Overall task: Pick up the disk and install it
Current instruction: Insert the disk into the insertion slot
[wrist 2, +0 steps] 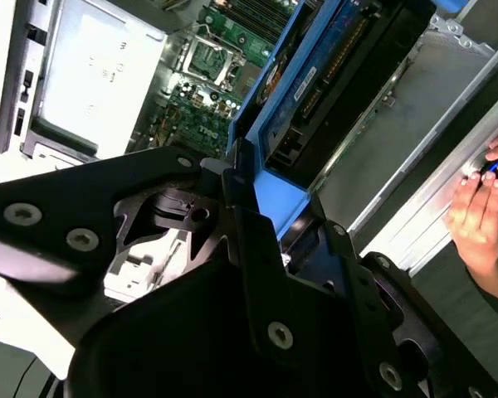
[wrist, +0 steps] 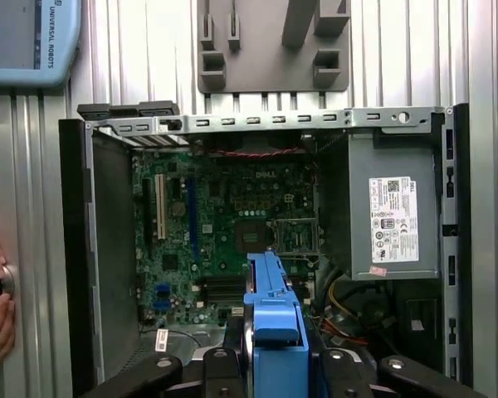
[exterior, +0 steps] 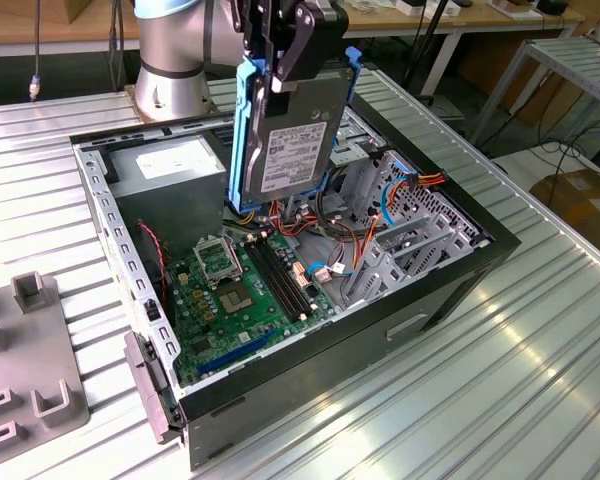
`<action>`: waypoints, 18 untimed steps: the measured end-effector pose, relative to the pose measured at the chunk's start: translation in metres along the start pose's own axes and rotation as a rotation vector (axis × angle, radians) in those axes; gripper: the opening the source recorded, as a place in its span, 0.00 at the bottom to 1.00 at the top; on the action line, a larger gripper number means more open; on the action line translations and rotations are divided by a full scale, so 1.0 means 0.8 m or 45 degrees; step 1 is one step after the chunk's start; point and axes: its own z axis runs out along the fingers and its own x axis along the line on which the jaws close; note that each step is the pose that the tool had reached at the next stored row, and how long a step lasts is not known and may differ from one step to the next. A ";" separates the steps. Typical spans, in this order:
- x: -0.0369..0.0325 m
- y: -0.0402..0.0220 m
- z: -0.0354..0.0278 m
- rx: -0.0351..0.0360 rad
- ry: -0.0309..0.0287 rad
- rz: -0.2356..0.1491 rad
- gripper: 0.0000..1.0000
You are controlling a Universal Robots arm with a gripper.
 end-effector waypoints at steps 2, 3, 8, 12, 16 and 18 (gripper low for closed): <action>0.0049 -0.0009 0.0013 0.0003 0.0074 0.000 0.37; 0.0085 -0.0015 0.0023 0.0004 0.0135 0.000 0.37; 0.0111 -0.0023 0.0032 0.0006 0.0169 0.000 0.37; 0.0111 -0.0023 0.0032 0.0005 0.0169 0.000 0.37; 0.0111 -0.0023 0.0031 0.0006 0.0170 0.000 0.37; 0.0111 -0.0023 0.0032 0.0006 0.0170 0.000 0.37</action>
